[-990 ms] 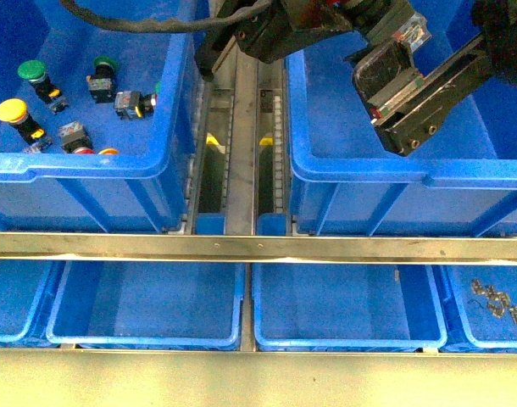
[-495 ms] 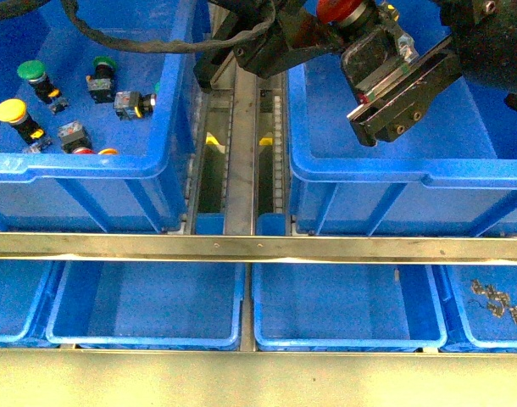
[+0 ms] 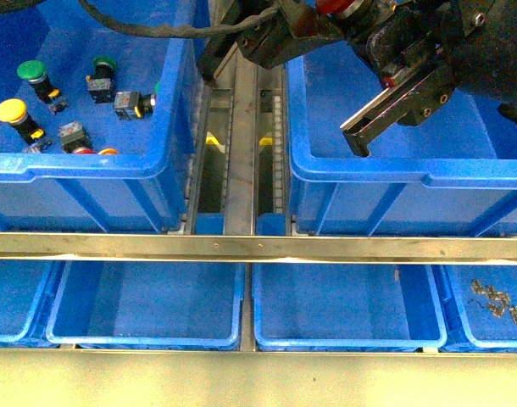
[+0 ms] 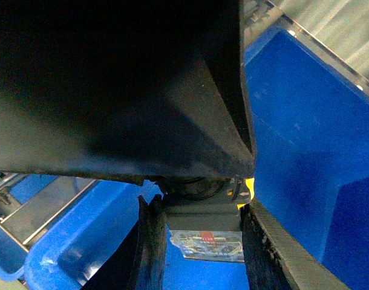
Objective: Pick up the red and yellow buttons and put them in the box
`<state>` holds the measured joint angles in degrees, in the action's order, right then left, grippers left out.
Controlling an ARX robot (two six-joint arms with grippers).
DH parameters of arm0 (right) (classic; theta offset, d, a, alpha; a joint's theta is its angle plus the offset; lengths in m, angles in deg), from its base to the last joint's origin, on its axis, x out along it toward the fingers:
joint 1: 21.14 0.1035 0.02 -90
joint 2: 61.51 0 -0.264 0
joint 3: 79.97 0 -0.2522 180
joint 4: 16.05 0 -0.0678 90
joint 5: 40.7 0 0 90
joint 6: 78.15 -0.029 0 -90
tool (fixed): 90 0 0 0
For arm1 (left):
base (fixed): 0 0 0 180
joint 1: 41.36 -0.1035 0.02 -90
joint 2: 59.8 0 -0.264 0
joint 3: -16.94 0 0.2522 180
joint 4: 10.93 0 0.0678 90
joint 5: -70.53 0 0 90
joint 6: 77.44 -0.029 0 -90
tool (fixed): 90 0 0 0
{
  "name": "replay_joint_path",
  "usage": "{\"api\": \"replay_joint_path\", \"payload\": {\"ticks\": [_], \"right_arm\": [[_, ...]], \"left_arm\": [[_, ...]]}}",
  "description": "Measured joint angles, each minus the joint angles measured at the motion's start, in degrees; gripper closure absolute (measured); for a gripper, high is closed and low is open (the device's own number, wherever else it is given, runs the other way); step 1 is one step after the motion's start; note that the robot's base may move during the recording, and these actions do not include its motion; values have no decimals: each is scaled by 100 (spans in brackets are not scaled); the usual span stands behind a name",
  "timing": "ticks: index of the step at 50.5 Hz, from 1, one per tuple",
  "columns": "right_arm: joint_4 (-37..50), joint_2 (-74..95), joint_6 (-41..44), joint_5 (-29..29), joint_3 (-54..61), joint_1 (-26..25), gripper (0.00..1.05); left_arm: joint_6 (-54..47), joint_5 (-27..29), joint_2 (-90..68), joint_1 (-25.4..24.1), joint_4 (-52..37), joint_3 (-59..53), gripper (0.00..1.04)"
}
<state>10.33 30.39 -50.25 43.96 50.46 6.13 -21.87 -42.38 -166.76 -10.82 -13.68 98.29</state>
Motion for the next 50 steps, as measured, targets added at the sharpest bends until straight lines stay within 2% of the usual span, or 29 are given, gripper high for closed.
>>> {"api": "replay_joint_path", "payload": {"ticks": [15,20,38,50], "right_arm": [[52,2,0,33,20,-57,78],[59,2,-2,177,68,-103,78],[59,-2,-9,299,105,-103,78],[35,-4,-7,302,101,-118,78]], "left_arm": [[9,2,0,-2,2,11,72],[2,0,-4,-35,2,11,54],[-98,92,-15,-151,46,59,7],[-326,197,-15,-205,61,107,8]]}}
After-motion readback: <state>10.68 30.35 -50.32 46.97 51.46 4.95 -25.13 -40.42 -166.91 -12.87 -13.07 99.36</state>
